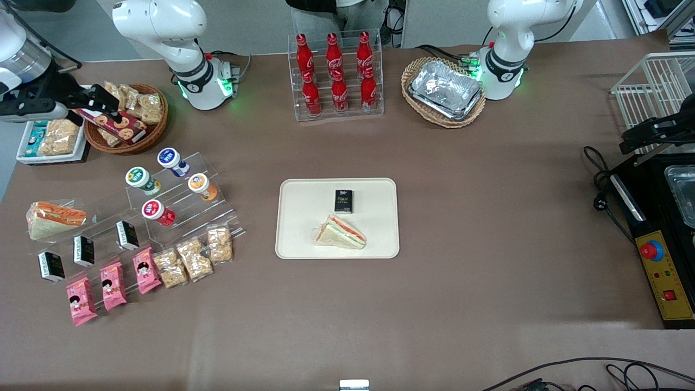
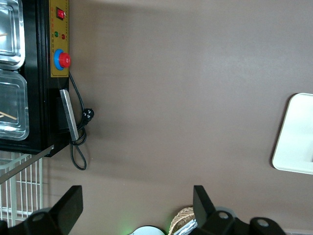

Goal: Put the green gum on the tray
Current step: 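Move the right gripper over the green-labelled yogurt bottle on the rack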

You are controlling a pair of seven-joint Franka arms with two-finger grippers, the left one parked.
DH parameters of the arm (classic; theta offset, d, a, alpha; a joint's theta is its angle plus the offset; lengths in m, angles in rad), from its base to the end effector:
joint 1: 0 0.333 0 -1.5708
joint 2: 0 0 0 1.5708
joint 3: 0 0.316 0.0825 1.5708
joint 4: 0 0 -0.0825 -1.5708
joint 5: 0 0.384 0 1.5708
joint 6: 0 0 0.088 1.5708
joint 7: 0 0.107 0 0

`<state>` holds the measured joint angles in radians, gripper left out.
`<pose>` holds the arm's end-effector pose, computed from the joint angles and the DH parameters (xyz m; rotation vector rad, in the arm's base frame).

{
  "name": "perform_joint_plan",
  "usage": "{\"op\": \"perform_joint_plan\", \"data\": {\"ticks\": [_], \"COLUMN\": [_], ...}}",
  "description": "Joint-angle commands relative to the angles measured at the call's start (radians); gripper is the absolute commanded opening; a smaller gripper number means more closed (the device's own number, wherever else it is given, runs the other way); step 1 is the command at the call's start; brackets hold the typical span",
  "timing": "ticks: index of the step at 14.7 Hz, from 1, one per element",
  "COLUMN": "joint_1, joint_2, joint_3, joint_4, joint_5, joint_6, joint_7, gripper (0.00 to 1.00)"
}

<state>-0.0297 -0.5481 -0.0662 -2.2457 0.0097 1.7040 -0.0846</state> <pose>0.3840 -0.0405 0.5721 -3.0981 0.0046 -0.0142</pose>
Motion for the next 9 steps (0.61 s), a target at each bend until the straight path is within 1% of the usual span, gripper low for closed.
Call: {"op": "perform_joint_plan", "data": {"ticks": [1, 2, 4, 6, 9], "joint_1": [0.008, 0.004, -0.001, -0.004, -0.028], "joint_2": [0.022, 0.030, 0.062, 0.103, 0.180], "joint_3": [-0.004, -0.006, -0.010, -0.012, -0.012], "joint_4": [-0.018, -0.018, -0.020, -0.031, -0.083], "joint_5": [-0.019, -0.020, -0.043, -0.047, -0.048], "joint_6": [0.022, 0.034, 0.080, 0.115, 0.247], "joint_7": [-0.003, -0.003, -0.010, -0.020, -0.021], "gripper": [1.00, 1.00, 1.00, 1.00, 1.00]}}
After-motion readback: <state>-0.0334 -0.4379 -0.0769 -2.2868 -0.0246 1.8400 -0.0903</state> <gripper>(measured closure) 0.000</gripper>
